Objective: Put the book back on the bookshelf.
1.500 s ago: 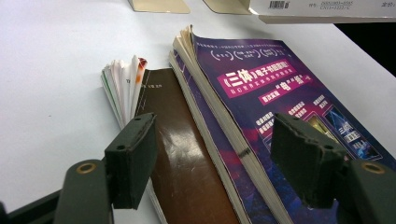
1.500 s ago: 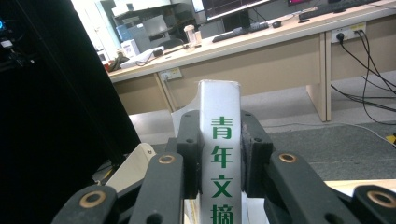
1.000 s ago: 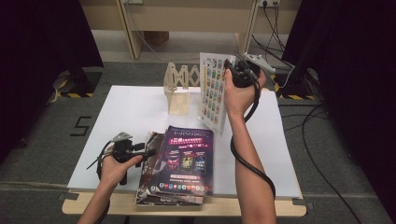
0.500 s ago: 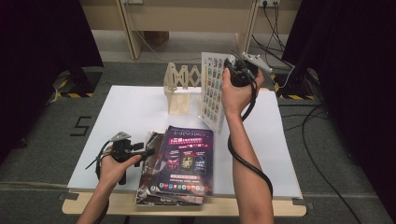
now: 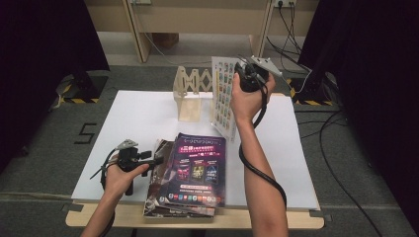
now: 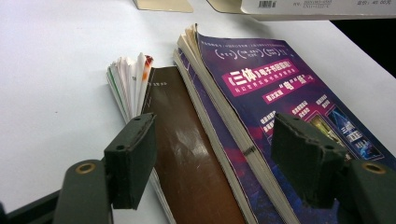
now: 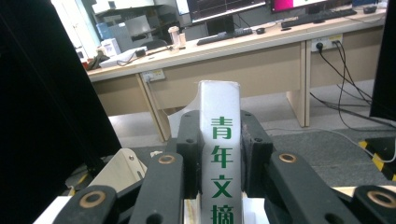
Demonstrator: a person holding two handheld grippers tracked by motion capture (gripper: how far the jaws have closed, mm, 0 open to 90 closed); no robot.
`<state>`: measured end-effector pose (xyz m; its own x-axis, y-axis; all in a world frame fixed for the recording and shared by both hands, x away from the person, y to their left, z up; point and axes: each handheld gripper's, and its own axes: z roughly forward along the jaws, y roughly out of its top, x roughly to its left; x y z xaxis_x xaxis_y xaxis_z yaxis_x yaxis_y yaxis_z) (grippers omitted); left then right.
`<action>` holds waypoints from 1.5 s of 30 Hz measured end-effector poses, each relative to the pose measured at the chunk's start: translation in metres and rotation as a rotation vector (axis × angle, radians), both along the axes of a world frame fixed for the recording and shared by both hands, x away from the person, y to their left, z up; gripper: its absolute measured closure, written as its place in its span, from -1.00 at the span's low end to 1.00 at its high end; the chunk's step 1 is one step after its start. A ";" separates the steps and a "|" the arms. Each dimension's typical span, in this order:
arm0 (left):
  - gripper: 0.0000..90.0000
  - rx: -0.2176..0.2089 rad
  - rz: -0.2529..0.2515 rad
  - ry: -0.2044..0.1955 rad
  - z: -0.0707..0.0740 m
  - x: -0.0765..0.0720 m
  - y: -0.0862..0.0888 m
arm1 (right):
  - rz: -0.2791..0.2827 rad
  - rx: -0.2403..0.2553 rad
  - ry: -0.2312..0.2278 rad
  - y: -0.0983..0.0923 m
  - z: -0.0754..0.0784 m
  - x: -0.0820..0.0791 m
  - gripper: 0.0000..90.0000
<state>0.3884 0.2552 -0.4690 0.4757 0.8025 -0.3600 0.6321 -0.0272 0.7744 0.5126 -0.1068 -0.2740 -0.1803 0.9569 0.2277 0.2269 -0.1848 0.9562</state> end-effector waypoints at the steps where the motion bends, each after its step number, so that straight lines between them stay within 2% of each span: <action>1: -0.32 -0.001 -0.001 0.000 0.000 0.000 0.000 | 0.003 0.000 -0.001 0.000 0.000 0.000 0.65; 5: -0.32 0.001 -0.005 -0.001 0.000 0.000 -0.001 | -0.012 0.014 0.002 -0.001 0.001 0.002 0.65; 13: -0.32 0.001 -0.003 0.004 -0.001 0.000 -0.001 | -0.024 -0.012 0.002 0.002 -0.002 0.005 0.65; 22: -0.32 -0.006 -0.010 0.010 -0.003 0.000 -0.002 | -0.041 -0.003 0.001 0.006 -0.003 0.009 0.65; 31: -0.31 -0.006 -0.010 0.009 -0.004 0.000 -0.002 | -0.037 -0.015 -0.006 0.009 -0.004 0.014 0.65; 45: -0.31 -0.007 -0.016 0.007 -0.003 0.000 -0.004 | -0.026 -0.003 -0.031 0.009 -0.003 0.020 0.65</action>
